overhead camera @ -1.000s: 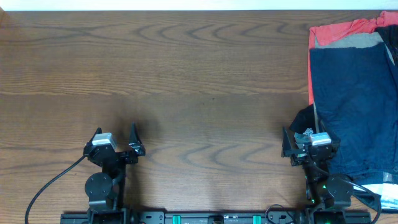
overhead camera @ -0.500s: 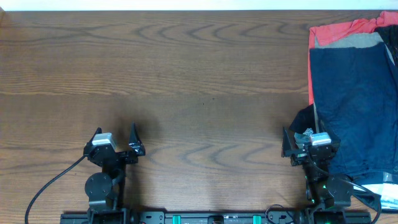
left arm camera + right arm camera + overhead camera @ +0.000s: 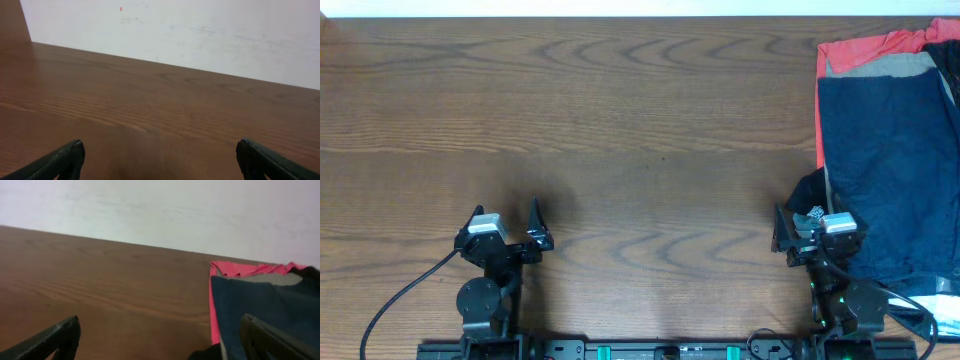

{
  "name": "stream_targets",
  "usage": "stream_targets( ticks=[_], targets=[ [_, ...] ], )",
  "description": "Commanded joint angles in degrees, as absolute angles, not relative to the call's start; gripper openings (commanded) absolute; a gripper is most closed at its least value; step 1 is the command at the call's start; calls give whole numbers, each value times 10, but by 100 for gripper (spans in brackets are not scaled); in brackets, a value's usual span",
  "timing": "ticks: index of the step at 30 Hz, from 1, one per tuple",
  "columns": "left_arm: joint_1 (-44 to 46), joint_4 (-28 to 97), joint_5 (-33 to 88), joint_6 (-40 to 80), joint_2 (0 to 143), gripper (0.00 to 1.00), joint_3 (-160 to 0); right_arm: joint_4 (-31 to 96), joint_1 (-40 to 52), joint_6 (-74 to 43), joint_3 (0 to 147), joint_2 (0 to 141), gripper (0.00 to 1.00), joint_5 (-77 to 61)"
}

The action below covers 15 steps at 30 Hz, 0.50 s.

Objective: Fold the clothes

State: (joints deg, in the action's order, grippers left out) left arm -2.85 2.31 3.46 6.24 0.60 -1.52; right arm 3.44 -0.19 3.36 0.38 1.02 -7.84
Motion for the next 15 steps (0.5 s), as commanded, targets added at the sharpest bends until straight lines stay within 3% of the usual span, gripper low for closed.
stream_targets(
  ticks=[1,7,15],
  targets=[
    [-29,38,42,106,3,98,-4,41,4,-2,11,11,99,-70],
    [-29,75,97,109,27,98,-45,108,4,-3,60,17,99,-53],
    [-29,252,114,108,161,98,-215,208,4,-8,190,142,99,-9]
  ],
)
